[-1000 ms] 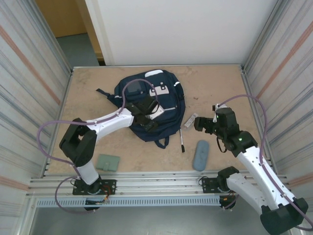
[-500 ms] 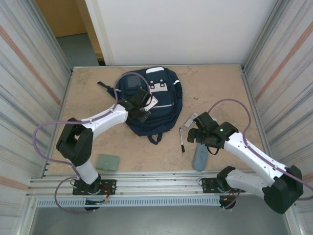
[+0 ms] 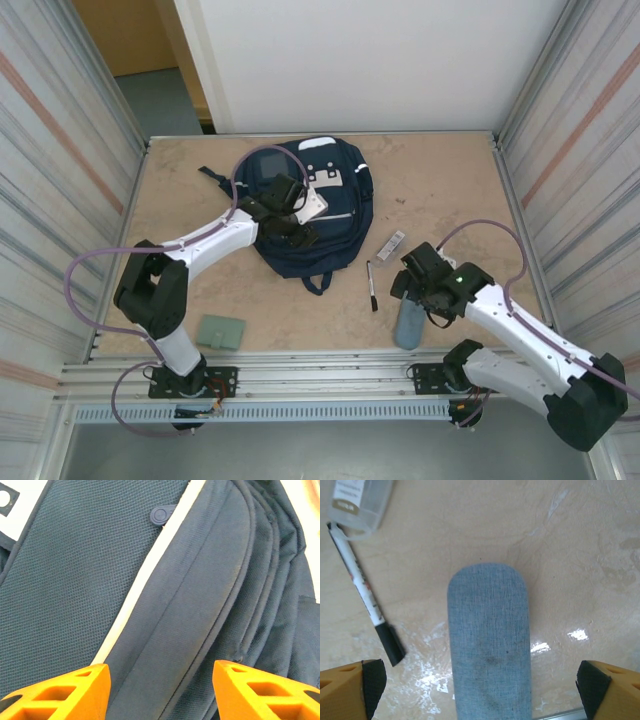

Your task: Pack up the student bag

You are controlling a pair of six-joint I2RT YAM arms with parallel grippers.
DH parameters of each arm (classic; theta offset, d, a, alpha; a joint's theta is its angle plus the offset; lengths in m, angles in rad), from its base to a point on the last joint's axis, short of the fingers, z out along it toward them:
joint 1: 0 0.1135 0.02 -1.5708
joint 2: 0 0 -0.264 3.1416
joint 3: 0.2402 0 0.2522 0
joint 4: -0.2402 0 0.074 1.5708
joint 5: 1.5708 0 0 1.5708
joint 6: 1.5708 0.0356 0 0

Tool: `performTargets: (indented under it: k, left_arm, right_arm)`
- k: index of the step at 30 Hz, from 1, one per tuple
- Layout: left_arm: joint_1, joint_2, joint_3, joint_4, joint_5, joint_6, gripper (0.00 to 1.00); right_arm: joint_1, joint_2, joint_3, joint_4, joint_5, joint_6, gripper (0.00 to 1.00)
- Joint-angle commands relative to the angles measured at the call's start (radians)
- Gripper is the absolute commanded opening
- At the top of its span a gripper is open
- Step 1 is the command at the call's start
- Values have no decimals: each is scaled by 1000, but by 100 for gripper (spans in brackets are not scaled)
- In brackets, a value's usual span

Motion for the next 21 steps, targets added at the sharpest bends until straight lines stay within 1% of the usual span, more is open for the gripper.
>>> performTargets:
  k: [1, 5, 6, 7, 9, 10, 12, 14, 16, 21]
  left_arm:
    - [1, 31, 31, -43, 56, 42, 57]
    - [21, 86, 82, -132, 201, 30, 60]
    - [29, 95, 85, -135, 226, 21, 61]
    - [34, 102, 84, -125, 221, 13, 62]
    - [38, 127, 101, -127, 178, 10, 62]
    - [41, 147, 121, -144, 133, 7, 62]
    - [45, 186, 165, -194, 84, 1, 63]
    - [45, 221, 191, -201, 5, -37, 62]
    - [49, 249, 224, -222, -35, -60, 62]
    - [46, 257, 238, -196, -165, -110, 59]
  right_arm:
    - [-44, -28, -14, 9, -39, -19, 99]
    - [-67, -63, -42, 32, -55, -25, 99]
    - [-72, -68, -45, 43, -71, -32, 99]
    - [-75, -70, -43, 45, -82, -38, 99]
    - [-76, -73, -39, 36, -82, -38, 99]
    - [-76, -78, -44, 37, -79, -33, 99]
    - [-78, -81, -53, 55, -89, -32, 99]
    - [-77, -80, -48, 62, -104, -37, 99]
    - [-76, -80, -41, 53, -99, -33, 99]
    - [-76, -92, -56, 67, -123, -26, 99]
